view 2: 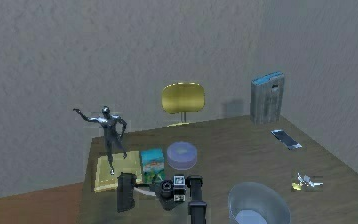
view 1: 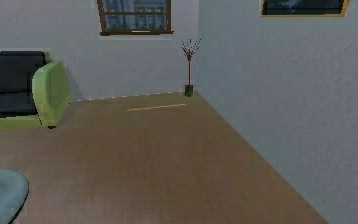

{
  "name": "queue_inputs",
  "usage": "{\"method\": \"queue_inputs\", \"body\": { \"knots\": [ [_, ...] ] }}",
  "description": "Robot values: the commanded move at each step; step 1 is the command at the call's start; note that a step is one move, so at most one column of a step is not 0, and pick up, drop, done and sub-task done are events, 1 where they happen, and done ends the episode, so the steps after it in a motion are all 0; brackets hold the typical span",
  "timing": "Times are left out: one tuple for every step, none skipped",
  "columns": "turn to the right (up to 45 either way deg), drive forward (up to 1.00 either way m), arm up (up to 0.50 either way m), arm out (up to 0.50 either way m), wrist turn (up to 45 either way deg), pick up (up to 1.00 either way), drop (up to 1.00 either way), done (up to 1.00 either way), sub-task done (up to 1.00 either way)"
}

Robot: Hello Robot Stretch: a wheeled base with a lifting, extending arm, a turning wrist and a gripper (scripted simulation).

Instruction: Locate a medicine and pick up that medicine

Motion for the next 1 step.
{"method": "queue_inputs", "body": {
  "knots": [
    [0.0,0.0,0.1,0.0,0.0,0.0,0.0,0.0,0.0]
  ]
}}
